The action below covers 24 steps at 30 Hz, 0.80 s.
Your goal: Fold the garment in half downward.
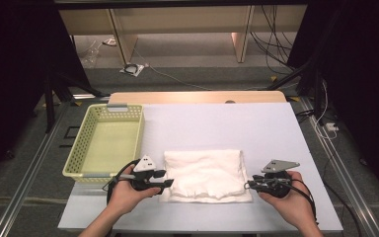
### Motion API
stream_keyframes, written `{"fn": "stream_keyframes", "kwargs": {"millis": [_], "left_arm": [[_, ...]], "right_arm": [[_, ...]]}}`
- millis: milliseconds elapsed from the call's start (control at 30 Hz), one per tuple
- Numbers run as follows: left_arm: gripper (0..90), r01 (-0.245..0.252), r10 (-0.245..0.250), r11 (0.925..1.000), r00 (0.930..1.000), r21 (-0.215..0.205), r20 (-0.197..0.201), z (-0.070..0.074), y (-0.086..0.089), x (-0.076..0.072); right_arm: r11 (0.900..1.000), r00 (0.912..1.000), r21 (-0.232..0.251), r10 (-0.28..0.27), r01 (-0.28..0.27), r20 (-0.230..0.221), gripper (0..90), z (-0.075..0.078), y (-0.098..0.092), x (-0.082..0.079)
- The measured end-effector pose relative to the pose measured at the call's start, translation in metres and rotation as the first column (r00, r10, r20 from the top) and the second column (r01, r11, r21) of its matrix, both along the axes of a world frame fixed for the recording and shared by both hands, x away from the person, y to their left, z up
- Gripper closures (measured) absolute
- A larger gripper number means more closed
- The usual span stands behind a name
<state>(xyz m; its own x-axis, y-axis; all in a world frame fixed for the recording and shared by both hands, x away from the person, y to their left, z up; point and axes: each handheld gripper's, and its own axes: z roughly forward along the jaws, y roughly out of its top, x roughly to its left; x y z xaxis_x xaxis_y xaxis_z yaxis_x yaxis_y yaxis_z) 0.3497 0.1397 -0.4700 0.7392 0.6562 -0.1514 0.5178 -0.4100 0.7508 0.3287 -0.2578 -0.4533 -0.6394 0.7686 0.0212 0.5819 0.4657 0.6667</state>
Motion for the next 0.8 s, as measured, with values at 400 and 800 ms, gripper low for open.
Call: {"fn": "stream_keyframes", "kwargs": {"millis": [400,800], "left_arm": [[70.7,0.008,-0.005,0.9939,0.9996,0.11,-0.027,-0.017,-0.017,-0.006],[88.0,-0.015,0.019,0.9947,0.9989,0.102,-0.043,-0.016,-0.01,-0.007]], "right_arm": [[0.996,0.9918,0.046,-0.074,0.079,-0.104,81.1,-0.023,0.014,0.003],[0.997,0.9869,0.003,-0.082,0.083,-0.139,90.0,-0.021,0.018,-0.002]]}}
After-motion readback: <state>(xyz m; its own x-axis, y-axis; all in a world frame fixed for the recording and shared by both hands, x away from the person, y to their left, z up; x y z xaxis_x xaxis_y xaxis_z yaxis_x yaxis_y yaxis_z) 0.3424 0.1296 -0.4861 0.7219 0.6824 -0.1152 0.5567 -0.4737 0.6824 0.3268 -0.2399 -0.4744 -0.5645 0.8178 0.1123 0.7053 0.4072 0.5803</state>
